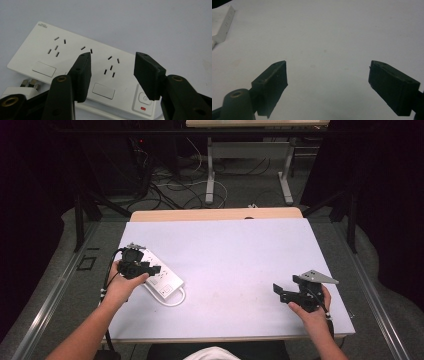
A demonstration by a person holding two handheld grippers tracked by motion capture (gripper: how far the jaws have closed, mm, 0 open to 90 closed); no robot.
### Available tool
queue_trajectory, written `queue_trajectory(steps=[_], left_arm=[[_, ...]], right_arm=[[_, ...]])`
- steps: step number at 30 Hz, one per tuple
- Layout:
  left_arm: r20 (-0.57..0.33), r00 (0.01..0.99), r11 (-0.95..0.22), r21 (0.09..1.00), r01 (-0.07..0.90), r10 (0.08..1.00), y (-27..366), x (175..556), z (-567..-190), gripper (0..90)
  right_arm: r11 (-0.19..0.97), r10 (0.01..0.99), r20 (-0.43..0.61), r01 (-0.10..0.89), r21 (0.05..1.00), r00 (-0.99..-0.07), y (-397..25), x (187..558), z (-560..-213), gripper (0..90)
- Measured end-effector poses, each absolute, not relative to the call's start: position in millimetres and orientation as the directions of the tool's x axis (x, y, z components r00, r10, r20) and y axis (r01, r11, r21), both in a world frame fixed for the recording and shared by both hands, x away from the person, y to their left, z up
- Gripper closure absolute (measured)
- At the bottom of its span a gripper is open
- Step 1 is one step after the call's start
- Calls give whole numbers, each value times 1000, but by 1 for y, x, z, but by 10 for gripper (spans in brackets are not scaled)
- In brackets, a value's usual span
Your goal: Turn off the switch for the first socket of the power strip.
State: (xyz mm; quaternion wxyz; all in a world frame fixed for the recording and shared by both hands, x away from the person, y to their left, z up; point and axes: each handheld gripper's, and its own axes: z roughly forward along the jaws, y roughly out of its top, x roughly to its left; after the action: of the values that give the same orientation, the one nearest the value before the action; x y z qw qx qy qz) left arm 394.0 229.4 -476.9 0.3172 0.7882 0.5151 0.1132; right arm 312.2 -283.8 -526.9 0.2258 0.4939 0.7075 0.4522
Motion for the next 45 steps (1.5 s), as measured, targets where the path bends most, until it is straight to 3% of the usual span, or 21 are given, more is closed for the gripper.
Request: queue_trajectory(steps=[14,27,45], left_arm=[[-120,482,-266,707,655,868,233,379,-468,366],[-168,479,-192,766,614,861,238,362,-459,267],[-153,465,-153,816,557,872,251,337,-462,1]], right_arm=[[97,901,134,494,864,-412,-283,312,-527,147],[100,901,130,492,865,-413,-284,311,-527,147],[103,901,128,491,865,-415,-284,311,-527,147]])
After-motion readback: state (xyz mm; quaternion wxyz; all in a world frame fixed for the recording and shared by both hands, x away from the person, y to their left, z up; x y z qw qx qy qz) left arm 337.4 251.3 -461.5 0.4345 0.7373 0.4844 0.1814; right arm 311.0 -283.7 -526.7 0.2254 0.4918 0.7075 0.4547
